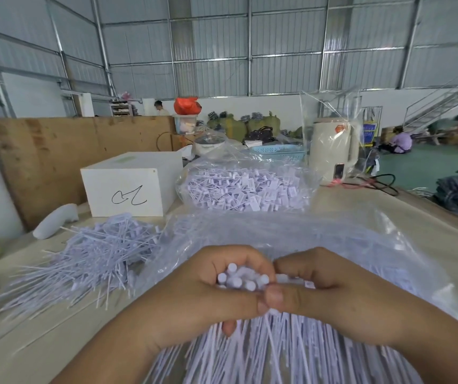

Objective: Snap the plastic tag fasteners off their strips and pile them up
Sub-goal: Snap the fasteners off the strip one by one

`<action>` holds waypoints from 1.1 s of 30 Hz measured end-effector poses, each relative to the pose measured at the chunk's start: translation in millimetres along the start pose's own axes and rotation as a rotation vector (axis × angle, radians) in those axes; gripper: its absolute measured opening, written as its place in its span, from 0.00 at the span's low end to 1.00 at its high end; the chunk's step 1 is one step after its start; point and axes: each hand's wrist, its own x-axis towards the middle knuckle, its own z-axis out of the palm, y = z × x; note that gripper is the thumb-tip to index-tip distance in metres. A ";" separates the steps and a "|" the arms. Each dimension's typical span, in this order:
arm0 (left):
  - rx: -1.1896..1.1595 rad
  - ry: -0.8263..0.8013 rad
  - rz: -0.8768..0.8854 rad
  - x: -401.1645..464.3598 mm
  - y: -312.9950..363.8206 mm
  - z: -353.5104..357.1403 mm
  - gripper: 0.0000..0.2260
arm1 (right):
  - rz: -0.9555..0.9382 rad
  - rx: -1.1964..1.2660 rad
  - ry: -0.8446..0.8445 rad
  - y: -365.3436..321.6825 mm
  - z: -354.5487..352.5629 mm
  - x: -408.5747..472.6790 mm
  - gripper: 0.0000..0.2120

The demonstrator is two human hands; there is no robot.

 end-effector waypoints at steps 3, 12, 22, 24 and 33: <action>0.014 0.058 0.024 0.8 -1.2 2.9 0.06 | 0.030 -0.076 0.068 3.7 -11.5 -4.7 0.29; -0.061 0.464 0.121 10.0 -11.0 18.3 0.09 | -0.080 -0.168 0.524 3.3 9.4 3.4 0.25; -0.088 0.584 0.086 11.3 -13.6 24.0 0.06 | -0.170 -0.166 0.755 9.8 -7.7 -2.9 0.27; -0.030 0.469 0.079 9.5 -12.1 23.4 0.08 | -0.190 -0.158 0.553 9.6 -3.7 -5.4 0.22; 0.045 0.139 0.068 4.6 0.5 19.7 0.22 | -0.155 -0.441 0.295 8.4 11.5 -11.7 0.29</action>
